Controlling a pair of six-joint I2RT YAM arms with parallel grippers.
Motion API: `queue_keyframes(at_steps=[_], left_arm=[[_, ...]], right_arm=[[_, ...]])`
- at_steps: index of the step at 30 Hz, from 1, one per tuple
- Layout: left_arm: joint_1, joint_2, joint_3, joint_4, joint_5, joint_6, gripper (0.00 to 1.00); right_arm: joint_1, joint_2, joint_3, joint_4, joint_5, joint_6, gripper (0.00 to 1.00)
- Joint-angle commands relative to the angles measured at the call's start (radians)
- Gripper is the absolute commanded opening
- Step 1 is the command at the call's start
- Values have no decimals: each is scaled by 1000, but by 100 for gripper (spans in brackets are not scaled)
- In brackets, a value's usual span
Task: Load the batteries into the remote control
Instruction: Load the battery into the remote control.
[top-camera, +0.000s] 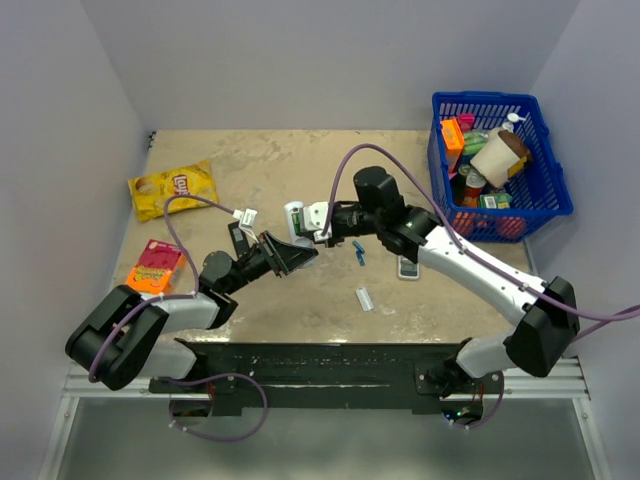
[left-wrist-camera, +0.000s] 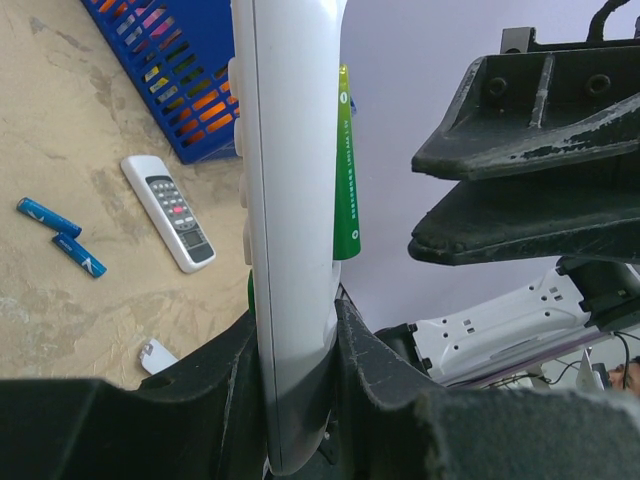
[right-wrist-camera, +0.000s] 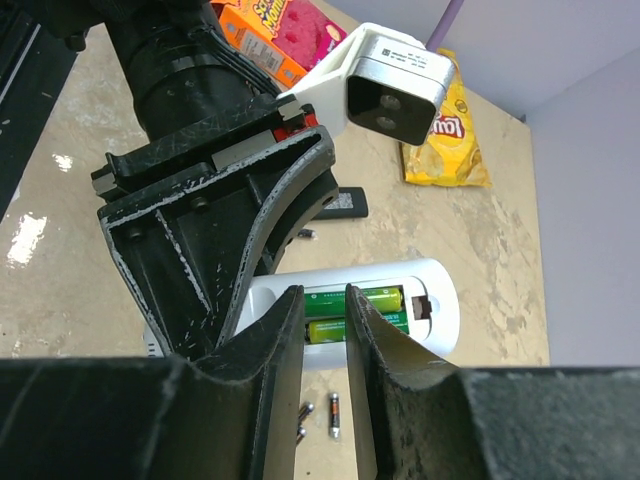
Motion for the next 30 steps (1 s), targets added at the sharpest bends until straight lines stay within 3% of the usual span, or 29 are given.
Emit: queue_keyframes(at_steps=[1,13,30], left_arm=[[5,-10,23,277,-5,0,0],[5,-14,25,286,5,3,0],[-3,-34,51,315,49,49,0]], right_arm=[[13,15,-2,37,16,-17,26],[17,49,-14,39,68,-54,25],[19,93,-94,149,257,-138,16]])
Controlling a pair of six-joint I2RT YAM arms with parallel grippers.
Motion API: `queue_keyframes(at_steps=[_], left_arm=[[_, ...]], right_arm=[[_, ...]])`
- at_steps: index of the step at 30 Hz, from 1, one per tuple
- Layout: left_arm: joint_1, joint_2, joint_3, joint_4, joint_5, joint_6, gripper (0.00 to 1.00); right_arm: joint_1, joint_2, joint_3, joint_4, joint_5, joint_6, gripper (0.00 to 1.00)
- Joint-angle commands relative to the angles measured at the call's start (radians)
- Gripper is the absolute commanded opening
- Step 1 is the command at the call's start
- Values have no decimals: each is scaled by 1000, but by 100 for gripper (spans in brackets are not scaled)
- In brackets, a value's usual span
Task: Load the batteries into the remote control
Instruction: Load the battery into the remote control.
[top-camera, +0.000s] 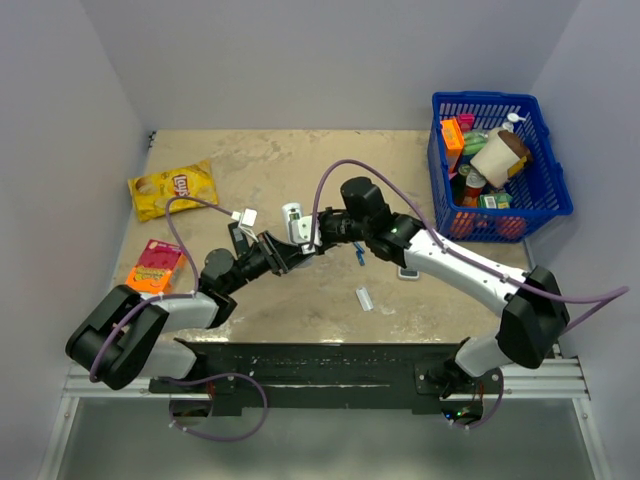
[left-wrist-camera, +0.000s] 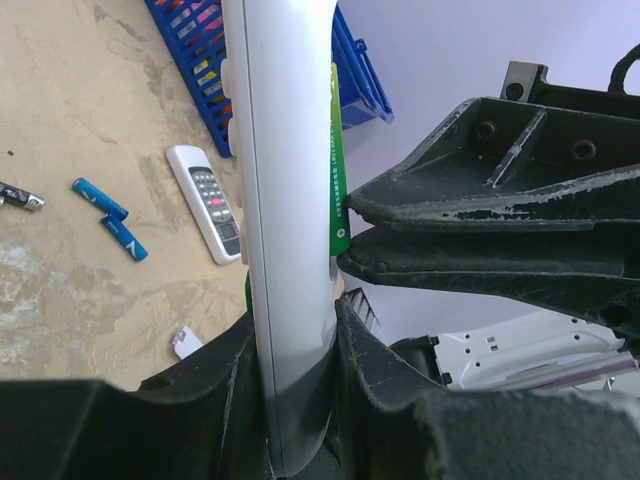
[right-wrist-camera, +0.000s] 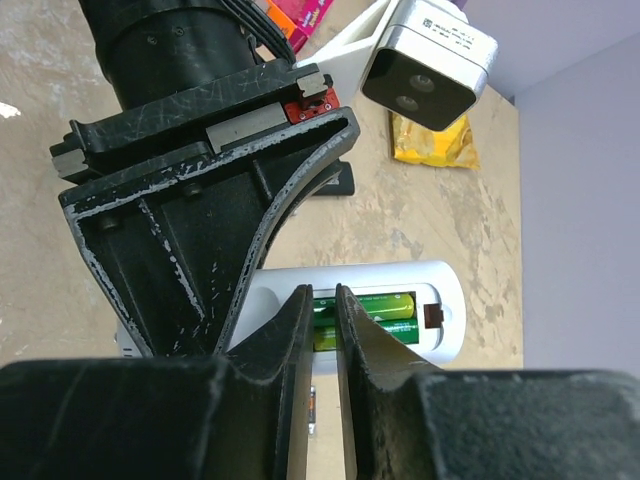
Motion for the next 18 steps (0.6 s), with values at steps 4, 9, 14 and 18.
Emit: queue_keyframes(at_steps=[4,9,14,18], left_arm=[[-23,-34,68,391,96,62,0],[-26,-38,80,389,107,77,0],[-26,-48,69,383,95,77,0],[-8,-51,52,359,72,68,0]], right_arm=[[-5,46,-39,85,187,-39,15],[9,78,-34,66,177,-33,15],[9,81,24,-24,100,16,15],[9,35,82,-73,34,85,20]])
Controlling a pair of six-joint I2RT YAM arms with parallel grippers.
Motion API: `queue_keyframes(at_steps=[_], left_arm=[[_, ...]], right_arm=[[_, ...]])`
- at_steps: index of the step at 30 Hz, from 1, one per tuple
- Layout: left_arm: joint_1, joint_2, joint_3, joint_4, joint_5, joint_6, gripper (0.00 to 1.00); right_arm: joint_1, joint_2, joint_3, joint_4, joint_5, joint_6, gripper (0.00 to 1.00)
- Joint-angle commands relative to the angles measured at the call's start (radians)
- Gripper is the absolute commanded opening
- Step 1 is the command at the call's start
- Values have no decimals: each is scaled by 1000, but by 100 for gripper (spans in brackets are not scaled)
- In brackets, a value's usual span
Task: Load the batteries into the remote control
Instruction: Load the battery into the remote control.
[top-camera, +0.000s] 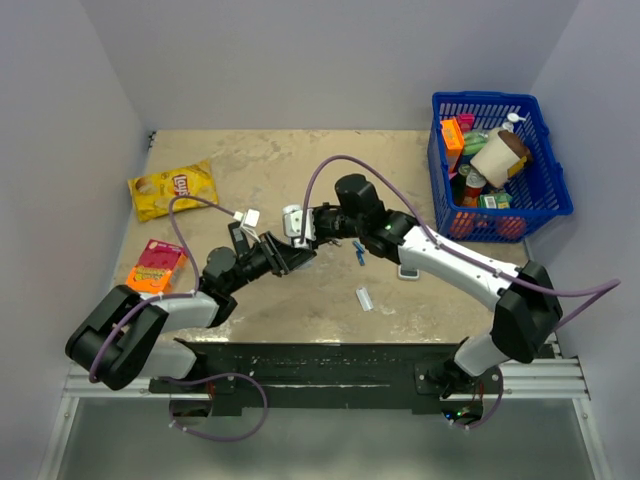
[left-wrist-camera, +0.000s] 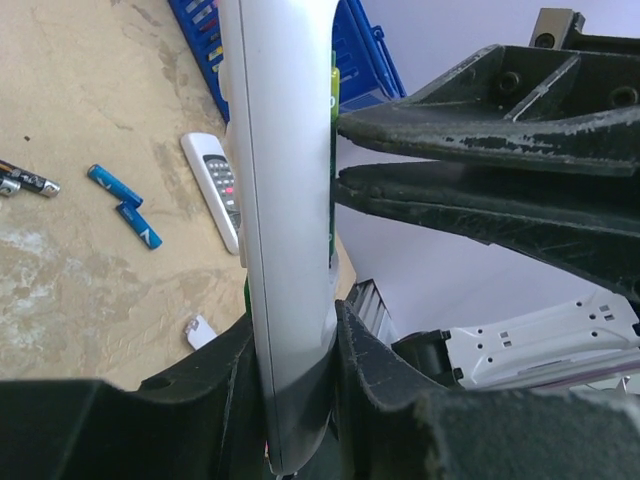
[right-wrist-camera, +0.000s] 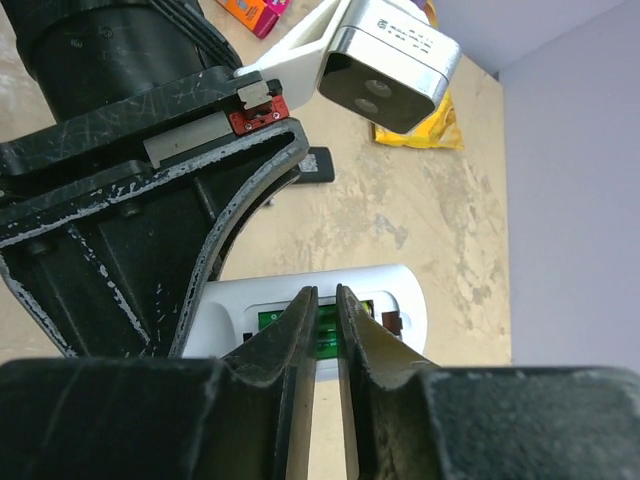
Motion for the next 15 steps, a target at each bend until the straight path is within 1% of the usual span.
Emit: queue_keyframes(at_steps=[1,2,3,5,6,7,9,10,11,12,13,15], left_arm=[[-4,-48,38,415,69,45,0],[5,-48,38,402,69,53,0],[10,-48,35,395,69,62,0],[18,-48,32,376,74,73,0],[18,-46,30,365,80,93,0],[21,-48,33,354,91,102,0],[24,-48,33,336,97,120,0],[27,-49,33,329,106,128,0],[27,-49,33,322,109,139,0],[28,-49,35,319,115,147,0],[28,-51,38,313,126,153,0],[28,-57,40,290,134,174,0]], right_arm=[[-7,-19,73,-113,-38,126,22],[-7,-28,99,-113,-52,157,24],[-7,-51,112,-110,-48,184,28],[-7,-71,144,-99,-37,269,31],[-7,-82,156,-91,-2,309,34],[-8,-97,171,-91,18,388,36],[-22,-109,210,-96,41,473,40],[-40,-119,222,-106,41,549,44],[-50,-125,236,-108,43,591,46],[-62,-132,239,-107,41,635,53],[-88,-146,237,-97,15,709,56],[-106,-158,222,-87,9,775,63]])
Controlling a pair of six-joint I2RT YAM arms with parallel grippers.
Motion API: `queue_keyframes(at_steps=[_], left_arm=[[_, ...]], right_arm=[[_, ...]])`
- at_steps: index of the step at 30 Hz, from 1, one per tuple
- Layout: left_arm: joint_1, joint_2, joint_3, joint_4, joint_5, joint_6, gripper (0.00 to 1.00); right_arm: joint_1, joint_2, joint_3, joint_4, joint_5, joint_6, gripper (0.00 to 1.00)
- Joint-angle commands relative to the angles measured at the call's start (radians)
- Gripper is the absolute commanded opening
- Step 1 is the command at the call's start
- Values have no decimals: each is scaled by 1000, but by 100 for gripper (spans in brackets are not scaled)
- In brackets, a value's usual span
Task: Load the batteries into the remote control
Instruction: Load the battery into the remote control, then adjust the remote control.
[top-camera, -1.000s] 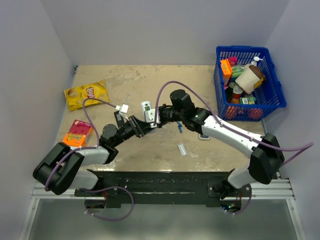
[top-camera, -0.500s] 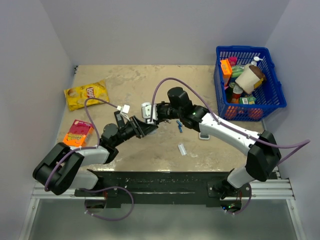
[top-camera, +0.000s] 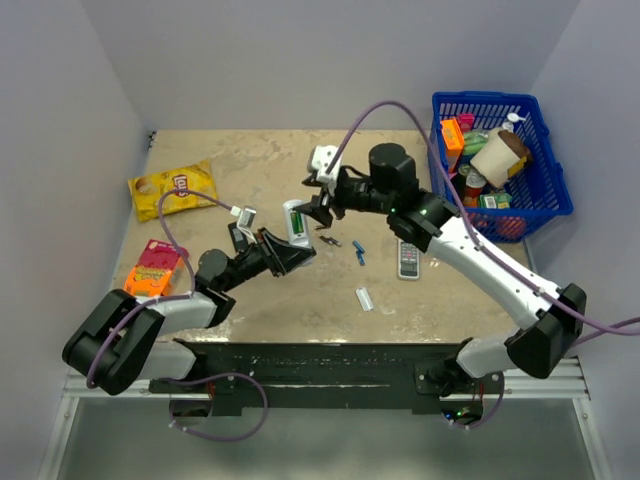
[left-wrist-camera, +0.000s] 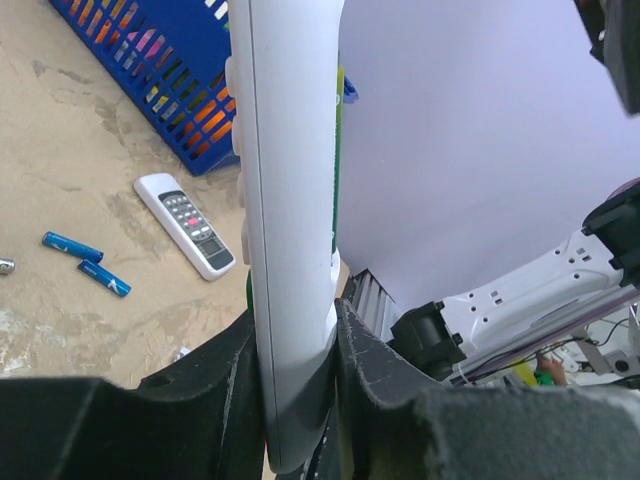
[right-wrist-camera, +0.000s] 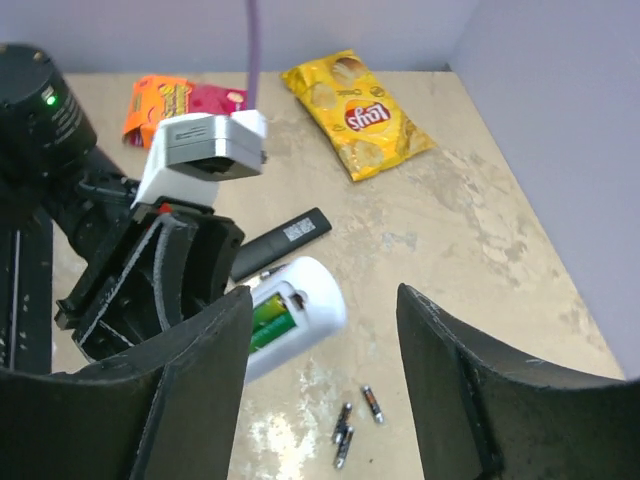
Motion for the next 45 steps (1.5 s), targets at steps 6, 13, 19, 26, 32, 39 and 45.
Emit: queue_keyframes(at_steps=[6,13,19,26,32,39,45], left_arm=[[6,-76,67,65,65,152,0],[6,-206,93,-269,-40,296,0],[12,-362,96,-593,-292,444,0],[15,-433,52,-638,-378,470,0],[17,-407,12,-577,-338,452,0],[15,-399,-16,-546,-317,442,0],[17,-396,-19,-540,-295,441,0]], right_arm=[[-90,-72,-46,28,-91,398,64],[-122,-72,-60,-182,146,572,61],[-121,-70,-147,-440,315,622,61],[-111,-10,-258,-650,460,710,59],[-78,88,-292,-636,481,768,57],[-32,213,-287,-577,504,805,54],[-21,269,-278,-557,530,808,53]])
